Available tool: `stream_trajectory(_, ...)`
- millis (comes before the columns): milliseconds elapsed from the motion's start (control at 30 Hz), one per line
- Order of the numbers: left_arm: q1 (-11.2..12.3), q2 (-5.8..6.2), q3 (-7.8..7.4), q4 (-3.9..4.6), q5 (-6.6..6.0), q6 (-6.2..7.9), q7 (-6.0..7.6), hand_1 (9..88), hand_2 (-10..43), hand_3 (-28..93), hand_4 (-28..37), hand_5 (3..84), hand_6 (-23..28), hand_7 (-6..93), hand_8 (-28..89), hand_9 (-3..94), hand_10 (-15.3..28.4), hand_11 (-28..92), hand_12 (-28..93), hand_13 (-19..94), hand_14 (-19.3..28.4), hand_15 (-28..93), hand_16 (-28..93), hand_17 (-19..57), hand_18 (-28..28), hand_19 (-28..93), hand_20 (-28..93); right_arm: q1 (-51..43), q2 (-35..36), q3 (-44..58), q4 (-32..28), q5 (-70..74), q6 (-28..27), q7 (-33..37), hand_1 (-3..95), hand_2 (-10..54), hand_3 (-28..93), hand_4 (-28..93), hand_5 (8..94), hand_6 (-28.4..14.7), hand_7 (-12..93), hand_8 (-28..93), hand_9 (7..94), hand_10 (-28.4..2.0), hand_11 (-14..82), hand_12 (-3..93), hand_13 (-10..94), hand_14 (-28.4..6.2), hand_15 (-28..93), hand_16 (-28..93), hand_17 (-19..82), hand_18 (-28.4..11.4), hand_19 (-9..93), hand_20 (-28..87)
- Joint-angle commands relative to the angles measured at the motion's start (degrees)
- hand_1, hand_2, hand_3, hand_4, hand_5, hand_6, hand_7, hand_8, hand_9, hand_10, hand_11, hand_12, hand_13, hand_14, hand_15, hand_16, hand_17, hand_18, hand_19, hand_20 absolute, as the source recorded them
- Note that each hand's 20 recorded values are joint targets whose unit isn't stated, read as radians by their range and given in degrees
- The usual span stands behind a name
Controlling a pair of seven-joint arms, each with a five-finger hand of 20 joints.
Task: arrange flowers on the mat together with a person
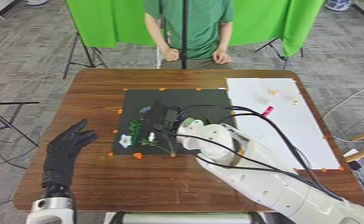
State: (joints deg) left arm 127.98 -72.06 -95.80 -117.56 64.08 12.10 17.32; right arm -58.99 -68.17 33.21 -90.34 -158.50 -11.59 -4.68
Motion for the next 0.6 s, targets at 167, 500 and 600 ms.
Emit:
stream_trajectory(167, 0.68, 0.06, 0.05, 0.50, -0.29, -0.42, -0.48, 22.4, -2.4, 72, -24.2, 48.2, 3.5, 10.7, -6, 51.8, 14.7, 18, 13, 46, 17.7, 21, -3, 15.7, 13.3, 15, 21, 1.42, 2.22, 0.88, -0.70, -1.32, -1.53, 0.62, 56.4, -9.5, 69, -28, 62.5, 5.4, 30, -2, 53.1, -12.6, 27.6, 31.0, 52, -12.9, 72, 41, 20, -17.5, 55, 45)
stream_trajectory(500, 0.53, -0.03, 0.13, 0.55, -0.18, -0.30, -0.26, 22.4, -2.5, 72, -24.1, 48.1, 3.4, 10.8, -6, 51.8, 14.6, 18, 13, 46, 17.6, 21, -3, 15.7, 13.3, 15, 21, 2.46, 3.08, 2.14, -2.09, -0.41, -2.88, 0.65, 53.6, -9.5, 73, -28, 59.8, 5.8, 27, -5, 50.9, -12.8, 27.2, 30.5, 51, -13.2, 72, 40, 19, -17.4, 54, 45)
stream_trajectory(600, 0.61, -0.09, 0.14, 0.51, -0.21, -0.11, -0.10, 22.6, -2.6, 71, -24.1, 48.2, 3.4, 10.8, -6, 51.8, 14.6, 18, 13, 46, 17.6, 21, -3, 15.7, 13.3, 15, 21, 3.00, 3.79, 3.63, -3.67, 0.75, -2.78, 1.18, 53.0, -9.5, 75, -28, 59.2, 5.9, 26, -9, 50.1, -12.7, 26.7, 30.4, 51, -13.3, 72, 39, 19, -17.6, 54, 44)
